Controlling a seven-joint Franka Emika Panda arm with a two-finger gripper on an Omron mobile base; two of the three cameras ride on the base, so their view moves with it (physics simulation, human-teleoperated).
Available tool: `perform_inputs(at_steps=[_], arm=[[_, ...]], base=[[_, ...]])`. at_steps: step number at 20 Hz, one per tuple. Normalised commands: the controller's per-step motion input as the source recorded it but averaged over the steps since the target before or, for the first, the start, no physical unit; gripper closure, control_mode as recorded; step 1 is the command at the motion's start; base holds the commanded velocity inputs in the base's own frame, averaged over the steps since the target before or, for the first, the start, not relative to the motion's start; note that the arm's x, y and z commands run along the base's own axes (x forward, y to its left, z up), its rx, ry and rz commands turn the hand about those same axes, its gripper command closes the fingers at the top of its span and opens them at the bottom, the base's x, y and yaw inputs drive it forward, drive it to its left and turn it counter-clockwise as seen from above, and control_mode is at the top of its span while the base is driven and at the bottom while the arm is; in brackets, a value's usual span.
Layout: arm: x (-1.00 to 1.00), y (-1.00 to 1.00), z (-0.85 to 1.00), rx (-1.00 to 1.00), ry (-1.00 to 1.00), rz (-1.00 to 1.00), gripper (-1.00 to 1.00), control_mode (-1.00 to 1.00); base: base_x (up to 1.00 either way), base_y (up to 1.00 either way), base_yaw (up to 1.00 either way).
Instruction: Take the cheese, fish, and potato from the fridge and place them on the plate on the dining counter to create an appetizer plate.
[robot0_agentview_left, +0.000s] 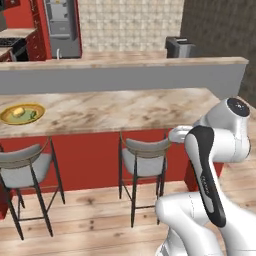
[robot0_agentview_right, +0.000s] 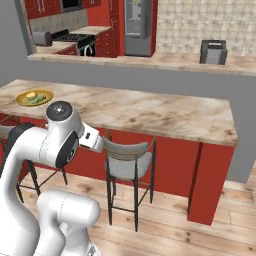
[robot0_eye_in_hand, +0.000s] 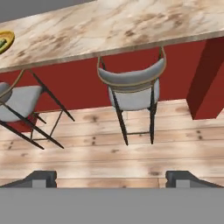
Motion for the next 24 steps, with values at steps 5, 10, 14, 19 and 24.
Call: perform_inputs(at_steps=[5, 10, 14, 19, 24], arm=[[0.00, 0.00, 0.00, 0.00, 0.00, 0.00, -1.00, 1.00], [0.00, 0.00, 0.00, 0.00, 0.00, 0.00, -1.00, 1.00], [0.00, 0.00, 0.00, 0.00, 0.00, 0.00, -1.00, 1.00], [0.00, 0.00, 0.00, 0.00, 0.00, 0.00, -1.00, 1.00], [0.00, 0.00, 0.00, 0.00, 0.00, 0.00, -1.00, 1.00]], base=[[0.00, -1.00, -0.17], [0.13, -1.00, -0.16], [0.29, -1.00, -0.17], [0.41, -1.00, -0.19], [0.59, -1.00, -0.18]])
